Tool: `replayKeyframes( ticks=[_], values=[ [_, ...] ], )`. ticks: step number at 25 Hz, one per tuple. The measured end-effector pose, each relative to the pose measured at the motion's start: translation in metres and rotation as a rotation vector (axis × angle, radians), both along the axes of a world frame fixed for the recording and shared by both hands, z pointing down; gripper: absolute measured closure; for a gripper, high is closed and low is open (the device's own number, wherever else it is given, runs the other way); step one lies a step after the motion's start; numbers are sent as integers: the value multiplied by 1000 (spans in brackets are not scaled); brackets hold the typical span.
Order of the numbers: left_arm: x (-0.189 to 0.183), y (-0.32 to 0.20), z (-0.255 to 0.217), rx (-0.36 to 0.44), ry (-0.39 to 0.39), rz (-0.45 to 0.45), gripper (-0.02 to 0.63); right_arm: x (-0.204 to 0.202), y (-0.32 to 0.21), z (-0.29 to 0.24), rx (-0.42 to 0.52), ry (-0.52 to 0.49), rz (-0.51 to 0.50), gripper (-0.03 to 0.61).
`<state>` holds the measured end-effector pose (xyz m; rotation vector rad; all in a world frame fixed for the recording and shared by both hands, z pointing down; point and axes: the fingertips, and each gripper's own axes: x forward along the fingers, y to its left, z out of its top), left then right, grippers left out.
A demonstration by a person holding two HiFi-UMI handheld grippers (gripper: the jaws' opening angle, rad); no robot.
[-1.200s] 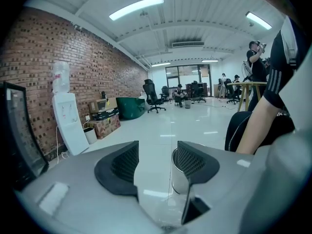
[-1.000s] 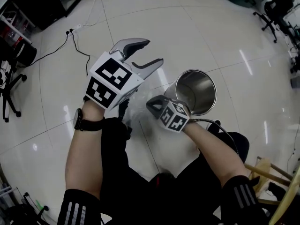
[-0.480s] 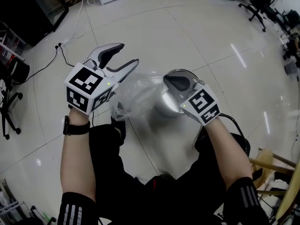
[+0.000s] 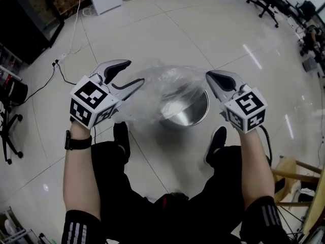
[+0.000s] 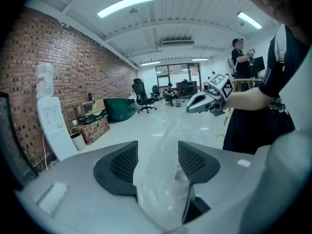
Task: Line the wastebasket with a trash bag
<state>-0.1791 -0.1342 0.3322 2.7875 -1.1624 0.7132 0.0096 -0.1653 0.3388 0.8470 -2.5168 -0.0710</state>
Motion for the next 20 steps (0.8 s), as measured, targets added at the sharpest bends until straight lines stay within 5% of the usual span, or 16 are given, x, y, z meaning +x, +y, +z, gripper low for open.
replayKeyframes(
  ticks=[11,20],
  values=[
    [49,-17,39,-118,-119,67,328,101,1,16,-172,36,113,572],
    [100,-26,103,-183,-392,147,297,131,46,59,-413,117,-48,571]
  ],
)
